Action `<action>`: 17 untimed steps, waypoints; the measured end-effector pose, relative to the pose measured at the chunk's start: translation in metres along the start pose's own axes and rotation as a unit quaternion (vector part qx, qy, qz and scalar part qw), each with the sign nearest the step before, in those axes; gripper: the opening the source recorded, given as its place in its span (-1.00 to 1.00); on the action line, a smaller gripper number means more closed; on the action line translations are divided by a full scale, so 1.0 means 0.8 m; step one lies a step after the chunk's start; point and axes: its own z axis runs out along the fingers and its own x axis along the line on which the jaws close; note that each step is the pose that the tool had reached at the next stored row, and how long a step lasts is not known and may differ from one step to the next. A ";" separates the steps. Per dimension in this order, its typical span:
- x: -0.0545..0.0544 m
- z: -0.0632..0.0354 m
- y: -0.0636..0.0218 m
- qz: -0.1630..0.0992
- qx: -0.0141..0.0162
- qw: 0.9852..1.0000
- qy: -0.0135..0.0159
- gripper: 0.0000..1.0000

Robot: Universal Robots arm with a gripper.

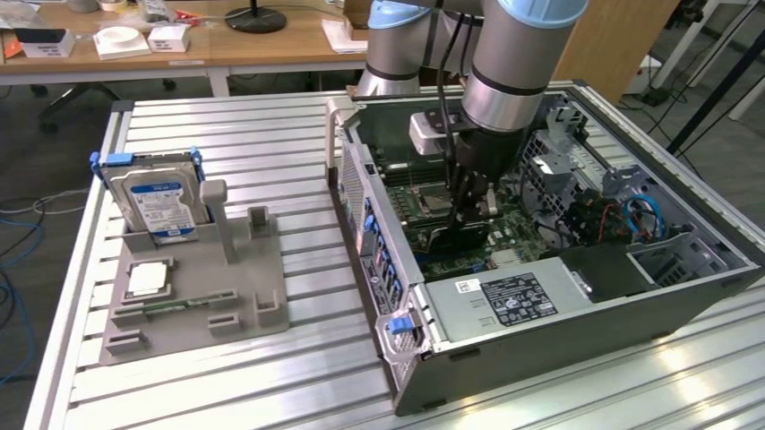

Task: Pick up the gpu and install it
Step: 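Press down on the gpu until it lock into place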

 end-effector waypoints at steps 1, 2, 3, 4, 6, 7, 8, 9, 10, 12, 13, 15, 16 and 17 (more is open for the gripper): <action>0.000 0.000 0.000 0.000 0.000 1.000 0.000 -0.79; 0.000 0.000 0.000 0.000 0.000 1.000 0.000 -0.79; 0.000 0.001 0.000 0.000 0.000 1.000 0.000 -0.79; 0.000 0.003 0.000 0.000 0.000 1.000 0.000 -0.79; 0.000 0.007 0.002 0.000 0.001 1.000 0.001 -0.79; 0.000 0.009 0.002 0.000 0.001 1.000 0.000 -0.79; 0.001 0.010 0.002 0.000 0.001 1.000 0.001 -0.79; 0.000 0.010 0.003 0.000 0.001 1.000 0.000 -0.79; 0.000 0.008 0.005 0.000 0.001 1.000 -0.001 -0.79; 0.000 0.000 0.005 0.000 0.001 1.000 -0.001 -0.79; 0.000 -0.003 0.006 0.000 0.001 1.000 -0.001 -0.79; 0.001 -0.003 0.011 0.001 0.001 1.000 -0.001 -0.79; 0.001 -0.003 0.013 0.002 0.001 1.000 -0.001 -0.79; 0.001 -0.003 0.015 0.003 0.001 1.000 -0.001 -0.79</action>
